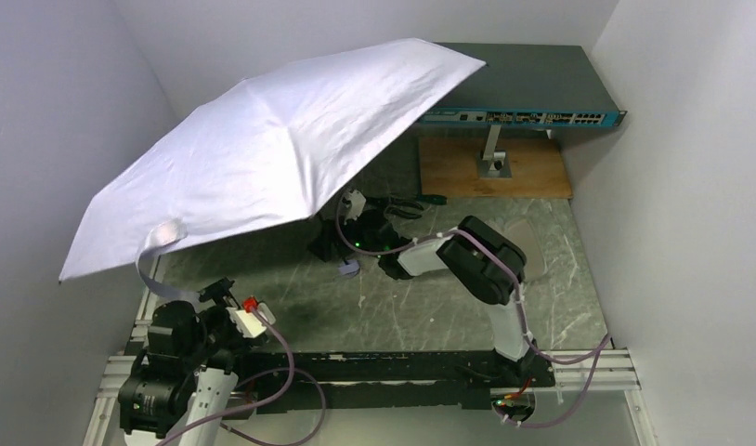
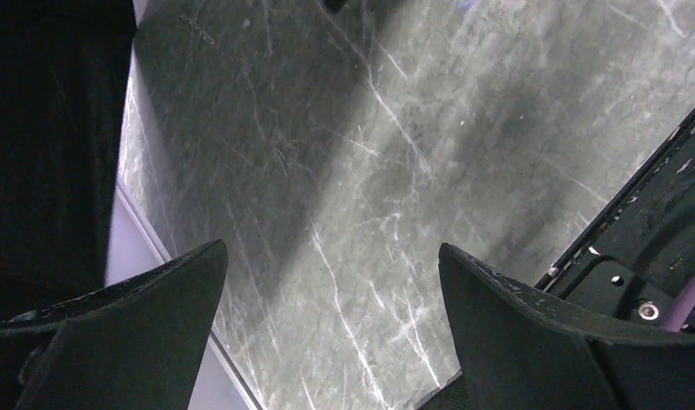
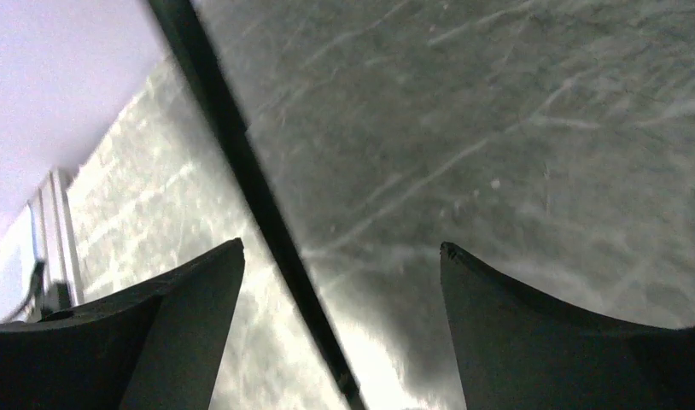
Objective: Open the umbrella
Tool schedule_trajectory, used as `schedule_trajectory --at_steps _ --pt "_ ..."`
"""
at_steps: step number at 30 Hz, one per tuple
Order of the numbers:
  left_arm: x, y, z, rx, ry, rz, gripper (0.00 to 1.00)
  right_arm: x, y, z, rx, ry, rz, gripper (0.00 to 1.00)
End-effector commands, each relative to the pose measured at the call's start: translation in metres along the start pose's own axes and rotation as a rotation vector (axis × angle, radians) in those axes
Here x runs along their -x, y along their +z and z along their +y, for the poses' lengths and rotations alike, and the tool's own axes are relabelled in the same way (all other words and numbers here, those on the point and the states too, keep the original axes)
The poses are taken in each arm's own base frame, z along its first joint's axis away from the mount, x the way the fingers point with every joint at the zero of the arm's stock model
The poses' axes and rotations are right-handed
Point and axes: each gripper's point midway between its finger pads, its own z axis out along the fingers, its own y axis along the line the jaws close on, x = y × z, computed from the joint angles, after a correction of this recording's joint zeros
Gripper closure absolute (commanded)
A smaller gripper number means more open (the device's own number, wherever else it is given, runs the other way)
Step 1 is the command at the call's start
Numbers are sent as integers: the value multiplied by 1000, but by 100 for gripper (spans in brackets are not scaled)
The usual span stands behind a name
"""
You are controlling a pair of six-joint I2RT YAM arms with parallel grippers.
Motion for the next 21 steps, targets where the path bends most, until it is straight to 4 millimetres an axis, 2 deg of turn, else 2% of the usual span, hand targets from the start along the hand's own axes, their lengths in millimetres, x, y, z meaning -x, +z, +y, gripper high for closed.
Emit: schedule_trajectory --at_steps 1,4,9,13,21 --pt "-12 4 2 24 19 39 0 41 -36 22 51 -190 -92 12" --pt "-28 7 2 -11 12 139 0 40 -56 16 18 -252 -80 1" --pt "-59 19 9 -26 28 307 0 46 -87 14 -19 -361 -68 0" --pt "-77 30 24 65 28 370 0 54 -115 10 -57 -427 -52 0" --pt "-98 45 59 274 89 427 0 67 -186 -30 -190 -626 1 0"
